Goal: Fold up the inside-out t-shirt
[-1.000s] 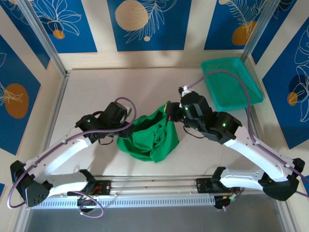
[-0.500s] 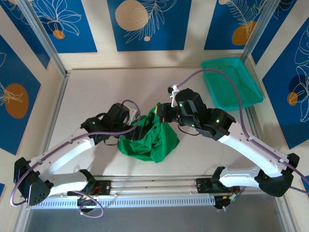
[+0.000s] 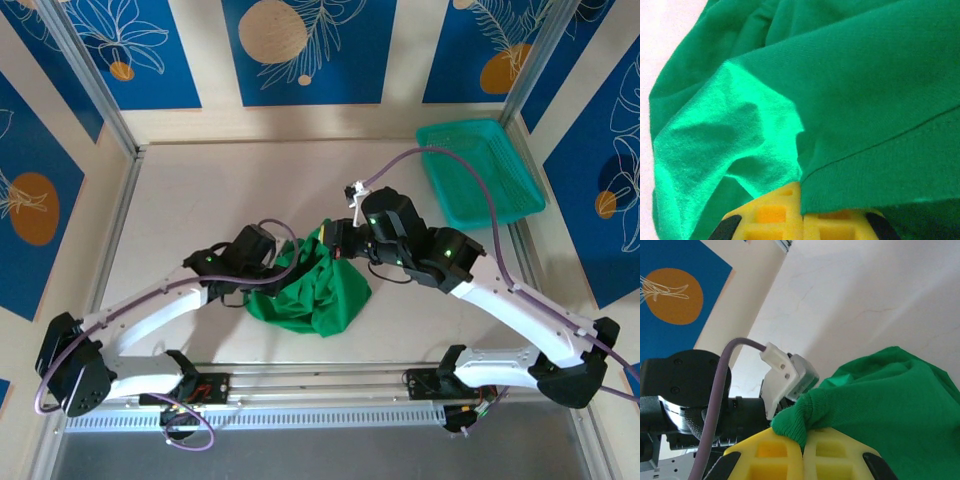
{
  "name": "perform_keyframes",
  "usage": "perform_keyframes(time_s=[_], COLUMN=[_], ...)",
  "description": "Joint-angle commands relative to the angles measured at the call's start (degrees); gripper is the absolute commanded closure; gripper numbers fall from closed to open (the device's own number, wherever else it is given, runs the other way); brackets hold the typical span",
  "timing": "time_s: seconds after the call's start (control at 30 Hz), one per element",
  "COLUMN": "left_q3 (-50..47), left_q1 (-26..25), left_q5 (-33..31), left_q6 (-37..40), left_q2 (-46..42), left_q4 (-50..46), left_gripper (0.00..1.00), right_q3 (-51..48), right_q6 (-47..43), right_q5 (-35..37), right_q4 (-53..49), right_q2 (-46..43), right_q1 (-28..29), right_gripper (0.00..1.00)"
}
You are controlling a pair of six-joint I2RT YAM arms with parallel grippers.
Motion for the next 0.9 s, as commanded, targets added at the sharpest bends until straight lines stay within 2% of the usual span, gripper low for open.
perform_keyframes(time_s=[0.0, 0.1, 0.27, 0.37, 0.43, 0.5, 0.6, 0.73, 0.8, 0.87], left_q3=[5.1, 14.5, 39.9, 54.6, 64.7, 73.0, 77.5, 74.6, 72.2, 69.8], left_q1=[-0.2, 0.3, 1.4, 1.9, 2.0, 1.9, 1.9, 2.0, 2.0, 1.9], left_q5=[-3.1, -7.7, -18.0, -21.0, -22.9, -23.0, -19.0, -2.0, 0.4, 0.9], left_q6=[2.4, 7.2, 15.8, 19.2, 20.3, 20.6, 20.7, 20.2, 17.7, 17.2], left_q2=[0.0, -1.3, 3.1, 7.2, 9.8, 11.2, 9.2, 2.4, -0.8, -3.6], left_q4=[-3.7, -10.9, -23.4, -26.5, -28.4, -29.9, -28.4, -24.0, -21.1, -18.2], left_gripper=[1.0, 1.0, 1.0, 1.0, 1.0, 1.0, 1.0, 1.0, 1.0, 1.0], right_q3=[-0.2, -0.1, 3.9, 8.7, 15.5, 21.0, 24.6, 31.1, 32.6, 33.9], right_q6=[-1.0, -3.4, -8.9, -13.7, -14.8, -15.8, -13.2, -9.8, -8.7, -8.8], right_q5=[3.1, 10.2, 6.2, 5.6, 4.2, 3.6, 1.2, -6.8, -8.4, -7.0], right_q4=[-1.9, -4.4, -3.5, -1.2, -4.8, -6.7, -7.3, -11.1, -11.1, -11.0], right_q2=[-0.6, 0.7, 1.3, 1.0, 1.7, 0.4, -4.9, -10.1, -12.3, -13.4], right_q1=[-0.6, -3.4, -14.4, -18.4, -20.7, -20.6, -20.2, -20.0, -19.9, -19.9], right_gripper=[1.0, 1.0, 1.0, 1.0, 1.0, 1.0, 1.0, 1.0, 1.0, 1.0])
